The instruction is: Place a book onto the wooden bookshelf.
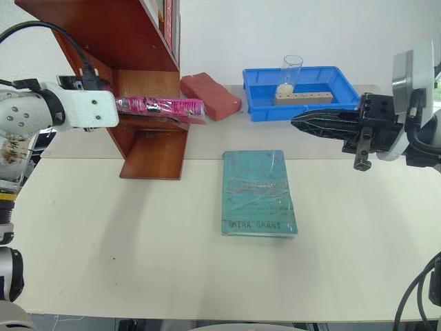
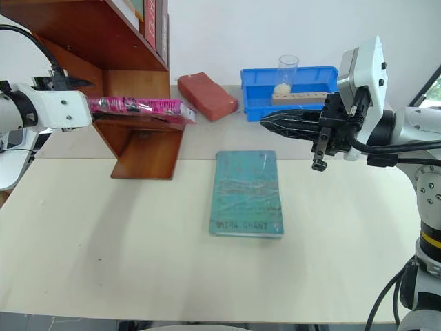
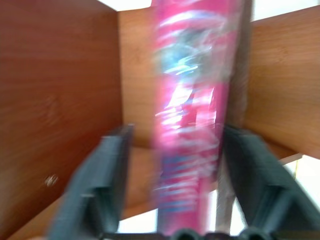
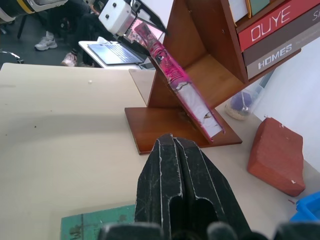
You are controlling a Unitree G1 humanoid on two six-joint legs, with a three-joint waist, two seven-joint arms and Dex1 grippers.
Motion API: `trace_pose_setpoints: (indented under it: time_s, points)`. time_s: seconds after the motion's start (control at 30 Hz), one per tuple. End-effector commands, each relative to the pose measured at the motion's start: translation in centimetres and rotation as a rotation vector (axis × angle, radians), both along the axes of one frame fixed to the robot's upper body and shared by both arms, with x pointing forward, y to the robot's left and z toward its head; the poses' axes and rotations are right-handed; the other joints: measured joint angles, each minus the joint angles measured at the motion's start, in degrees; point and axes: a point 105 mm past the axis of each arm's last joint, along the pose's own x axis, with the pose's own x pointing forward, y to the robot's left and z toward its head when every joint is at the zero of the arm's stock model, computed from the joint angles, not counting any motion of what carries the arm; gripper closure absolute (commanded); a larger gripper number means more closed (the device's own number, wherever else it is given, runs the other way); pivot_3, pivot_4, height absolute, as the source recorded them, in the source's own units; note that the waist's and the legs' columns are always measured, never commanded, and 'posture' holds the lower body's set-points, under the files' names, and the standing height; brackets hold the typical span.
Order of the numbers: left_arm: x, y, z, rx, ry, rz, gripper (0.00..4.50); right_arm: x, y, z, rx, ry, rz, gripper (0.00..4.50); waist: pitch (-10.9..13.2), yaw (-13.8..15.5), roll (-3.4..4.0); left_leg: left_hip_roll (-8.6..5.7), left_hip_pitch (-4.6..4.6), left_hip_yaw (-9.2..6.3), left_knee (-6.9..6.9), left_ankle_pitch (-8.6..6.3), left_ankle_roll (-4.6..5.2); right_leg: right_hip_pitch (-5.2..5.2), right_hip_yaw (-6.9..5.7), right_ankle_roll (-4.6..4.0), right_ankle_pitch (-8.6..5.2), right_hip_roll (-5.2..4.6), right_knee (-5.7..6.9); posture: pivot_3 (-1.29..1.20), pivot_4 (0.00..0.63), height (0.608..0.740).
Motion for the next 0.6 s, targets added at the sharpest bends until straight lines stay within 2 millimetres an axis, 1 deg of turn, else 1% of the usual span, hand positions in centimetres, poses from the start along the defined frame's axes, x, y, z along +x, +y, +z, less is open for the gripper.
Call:
trace_pose_setpoints:
  time_s: [0.03, 0.2, 0.3, 0.33, 0.37, 0.43, 0.5, 0.53, 0.6]
  points:
    - [-0.8, 0.7, 1.4, 0.004, -0.031, 0.022, 0.02, -0.2, -0.1, 0.9, 0.002, -0.054, 0.001, 4.5, 0.0, 0.2, 0.0, 0.0, 0.0, 0.0, 0.01, 0.0, 0.0, 0.0, 0.0, 0.0, 0.0, 0.0, 0.0, 0.0, 0.15, 0.74]
    - [-1.8, 1.3, 1.8, -0.016, -0.02, 0.038, 0.02, 0.0, -0.1, 0.8, -0.003, -0.056, 0.002, 4.5, 0.0, 0.3, -0.01, 0.0, -0.02, 0.0, 0.02, 0.0, 0.0, -0.02, 0.0, -0.01, 0.0, 0.0, 0.0, 0.0, 0.15, 0.74]
    - [-3.1, 1.2, 3.1, -0.102, -0.005, 0.026, 0.02, 0.3, -0.3, 0.8, -0.014, -0.06, 0.0, 4.5, 0.0, 0.4, -0.02, 0.01, -0.03, 0.0, 0.02, 0.0, 0.0, -0.03, 0.0, -0.01, 0.0, 0.0, -0.01, 0.0, 0.15, 0.74]
    - [-4.0, 0.5, 3.7, -0.194, 0.028, -0.006, 0.02, 0.4, -0.5, 0.6, -0.029, -0.065, -0.004, 4.5, 0.0, 0.4, -0.03, 0.01, -0.03, 0.0, 0.02, 0.0, 0.0, -0.03, -0.01, -0.01, 0.0, 0.0, 0.0, 0.0, 0.15, 0.74]
    - [-4.7, 0.1, 3.9, -0.255, 0.057, -0.032, 0.02, 0.6, -0.6, 0.5, -0.04, -0.068, -0.006, 4.5, 0.0, 0.4, -0.02, 0.01, -0.03, 0.01, 0.02, 0.0, 0.0, -0.02, -0.01, -0.01, 0.0, 0.0, 0.0, 0.0, 0.15, 0.74]
    - [-6.3, -0.9, 4.3, -0.443, 0.15, -0.078, 0.02, 0.8, -0.9, -0.1, -0.079, -0.071, -0.011, 4.5, 0.0, 0.4, -0.03, 0.02, -0.03, 0.01, 0.03, 0.0, 0.0, -0.02, -0.02, -0.01, -0.01, -0.01, 0.0, 0.0, 0.15, 0.74]
    - [-7.7, -0.8, 4.1, -0.643, 0.251, -0.068, 0.02, 1.2, -1.5, -0.8, -0.11, -0.06, -0.025, 4.5, 0.0, 0.4, -0.02, 0.02, -0.02, 0.02, 0.02, 0.0, 0.0, -0.02, -0.03, -0.01, -0.02, -0.01, -0.01, 0.0, 0.15, 0.74]
    - [-8.2, -0.4, 3.7, -0.702, 0.292, -0.051, 0.02, 1.4, -1.8, -1.2, -0.129, -0.056, -0.033, 4.5, 0.0, 0.3, -0.01, 0.02, 0.0, 0.01, 0.02, 0.0, 0.0, 0.0, -0.05, 0.01, -0.04, -0.01, 0.0, 0.0, 0.15, 0.74]
    - [-9.1, 1.0, 2.3, -0.804, 0.362, 0.013, 0.0, 1.7, -2.7, -2.3, -0.197, -0.046, -0.055, 3.88, 0.0, 0.0, 0.02, 0.03, 0.1, 0.01, 0.0, 0.0, 0.0, 0.03, -0.05, 0.04, -0.08, -0.01, 0.01, 0.0, 0.15, 0.74]
